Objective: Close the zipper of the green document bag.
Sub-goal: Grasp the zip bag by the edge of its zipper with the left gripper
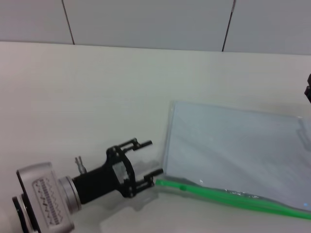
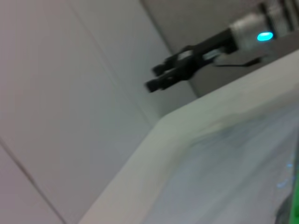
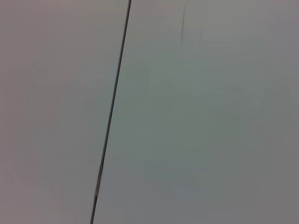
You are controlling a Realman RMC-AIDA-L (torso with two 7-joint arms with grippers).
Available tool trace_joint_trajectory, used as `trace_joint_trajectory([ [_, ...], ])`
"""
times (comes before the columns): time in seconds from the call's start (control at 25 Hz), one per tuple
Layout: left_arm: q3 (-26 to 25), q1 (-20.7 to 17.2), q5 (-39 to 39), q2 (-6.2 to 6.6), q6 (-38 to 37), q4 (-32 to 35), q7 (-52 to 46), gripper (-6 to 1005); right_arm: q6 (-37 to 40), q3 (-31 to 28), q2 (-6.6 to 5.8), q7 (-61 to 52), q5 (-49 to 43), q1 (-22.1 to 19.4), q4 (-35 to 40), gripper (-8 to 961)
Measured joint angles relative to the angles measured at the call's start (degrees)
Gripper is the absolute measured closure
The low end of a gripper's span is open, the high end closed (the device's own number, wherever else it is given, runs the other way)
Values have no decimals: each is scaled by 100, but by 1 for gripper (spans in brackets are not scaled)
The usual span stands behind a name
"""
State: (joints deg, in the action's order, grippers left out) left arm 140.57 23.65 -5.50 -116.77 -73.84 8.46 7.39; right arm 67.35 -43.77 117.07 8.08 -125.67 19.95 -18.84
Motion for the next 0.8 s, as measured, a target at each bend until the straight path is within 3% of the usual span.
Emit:
trace_joint_trajectory([
  [0.28,412,-3,38,10,20,-25,127,343,7,0,0,0,0,0,5,152],
  [0.8,453,-326,-35,23,-366,196,1149,344,7,-35,-8,0,-1,-58,36,152],
])
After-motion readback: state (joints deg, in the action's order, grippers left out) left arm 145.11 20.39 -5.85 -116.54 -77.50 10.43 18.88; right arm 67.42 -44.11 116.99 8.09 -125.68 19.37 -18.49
